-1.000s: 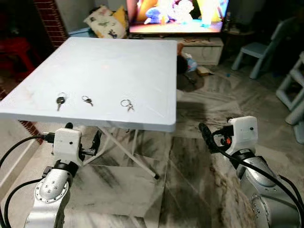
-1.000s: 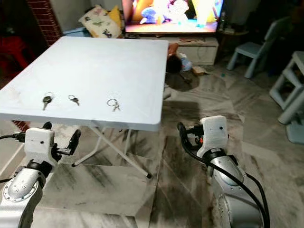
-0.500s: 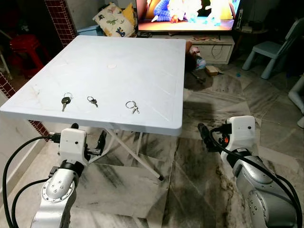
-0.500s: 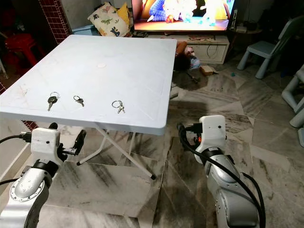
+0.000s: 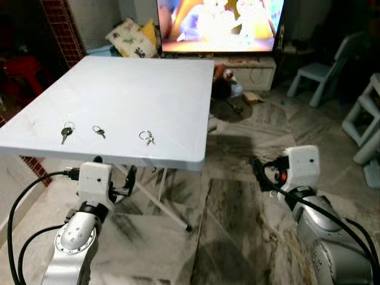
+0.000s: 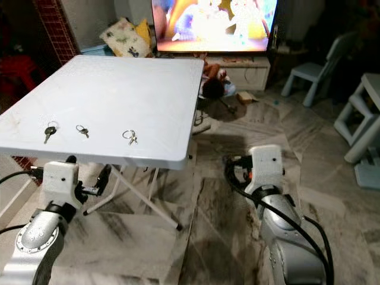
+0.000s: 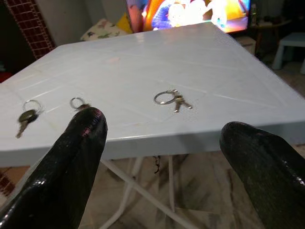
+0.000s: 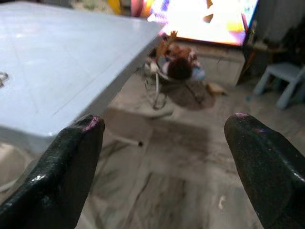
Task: Hang keys on a hook
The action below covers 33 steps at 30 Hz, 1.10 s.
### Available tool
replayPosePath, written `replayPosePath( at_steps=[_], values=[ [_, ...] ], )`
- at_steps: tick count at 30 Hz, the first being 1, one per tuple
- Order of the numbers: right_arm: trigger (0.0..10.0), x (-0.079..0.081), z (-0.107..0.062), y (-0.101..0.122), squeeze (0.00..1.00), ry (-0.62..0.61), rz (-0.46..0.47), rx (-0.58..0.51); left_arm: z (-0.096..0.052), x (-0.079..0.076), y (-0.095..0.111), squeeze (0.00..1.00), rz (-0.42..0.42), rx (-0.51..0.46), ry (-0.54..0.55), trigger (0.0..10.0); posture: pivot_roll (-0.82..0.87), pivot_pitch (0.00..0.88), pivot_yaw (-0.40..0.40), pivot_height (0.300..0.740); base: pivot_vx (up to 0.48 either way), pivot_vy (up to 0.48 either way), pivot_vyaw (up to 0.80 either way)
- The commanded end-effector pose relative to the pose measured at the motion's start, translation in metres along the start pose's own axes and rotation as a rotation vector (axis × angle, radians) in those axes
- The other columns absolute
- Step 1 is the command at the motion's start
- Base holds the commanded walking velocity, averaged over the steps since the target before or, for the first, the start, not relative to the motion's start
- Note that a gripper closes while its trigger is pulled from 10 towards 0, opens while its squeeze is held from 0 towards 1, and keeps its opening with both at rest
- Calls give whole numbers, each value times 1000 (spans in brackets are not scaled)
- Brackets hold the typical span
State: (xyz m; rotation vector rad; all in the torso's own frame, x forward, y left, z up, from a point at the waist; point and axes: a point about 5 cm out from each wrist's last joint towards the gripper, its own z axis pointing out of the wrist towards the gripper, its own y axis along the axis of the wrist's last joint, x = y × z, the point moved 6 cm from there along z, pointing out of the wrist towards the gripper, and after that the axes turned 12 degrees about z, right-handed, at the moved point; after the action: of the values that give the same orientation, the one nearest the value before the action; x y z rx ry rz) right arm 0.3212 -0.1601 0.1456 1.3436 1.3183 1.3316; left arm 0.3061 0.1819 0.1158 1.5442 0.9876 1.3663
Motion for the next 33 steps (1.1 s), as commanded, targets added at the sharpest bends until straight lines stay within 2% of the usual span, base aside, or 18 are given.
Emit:
replayPosePath(
  at_steps=[1, 2, 5, 7, 9, 11, 15, 21, 26, 29, 33],
  values=[
    [10000, 11, 1, 8, 0, 35, 27, -36, 0, 7, 0, 0, 10, 6, 10, 10000, -1, 23, 24, 740, 0, -360, 0],
    [10000, 12, 1, 8, 0, 38, 43, -39, 1, 7, 0, 0, 3, 7, 13, 10000, 0, 24, 26, 740, 0, 0, 0],
    [10000, 13, 0, 10, 0, 42, -1, -66, 1, 9, 0, 0, -8, 8, 33, 10000, 0, 21, 27, 740, 0, 0, 0],
    [10000, 12, -1, 1, 0, 24, 20, -2, 1, 10, -1, 0, 2, 11, 36, 10000, 3, 21, 28, 740, 0, 0, 0],
    [10000, 13, -2, -2, 0, 36, 40, 19, 1, 11, -2, 0, -4, 16, 44, 10000, 5, 19, 29, 740, 0, 0, 0],
    [10000, 17, -2, 7, 0, 73, 46, -25, 1, 16, -3, 0, 6, 28, 75, 10000, 8, 16, 29, 740, 0, 0, 0],
    [10000, 18, 0, 9, 0, 76, 56, -36, -2, 24, -8, 0, 14, 54, 133, 10000, 10, 10, 31, 740, 0, 0, 0],
    [10000, 25, 1, 10, 0, 119, 40, -44, -5, 19, 1, 0, 7, 3, 95, 10000, 20, 0, 28, 740, 0, 0, 0],
    [10000, 36, 2, 7, 0, 152, 26, -38, 0, 26, 3, 0, -3, -9, 118, 10000, 24, 0, 31, 740, 0, 0, 0],
    [10000, 36, 2, 8, 0, 154, 27, -44, 1, 27, 5, 0, -7, -14, 120, 10000, 24, 0, 32, 740, 84, 0, 385],
    [10000, 35, 3, 8, 0, 153, 28, -46, 3, 21, 7, 0, -29, -28, 93, 10000, 18, 0, 33, 740, 332, 0, 483]
  ],
)
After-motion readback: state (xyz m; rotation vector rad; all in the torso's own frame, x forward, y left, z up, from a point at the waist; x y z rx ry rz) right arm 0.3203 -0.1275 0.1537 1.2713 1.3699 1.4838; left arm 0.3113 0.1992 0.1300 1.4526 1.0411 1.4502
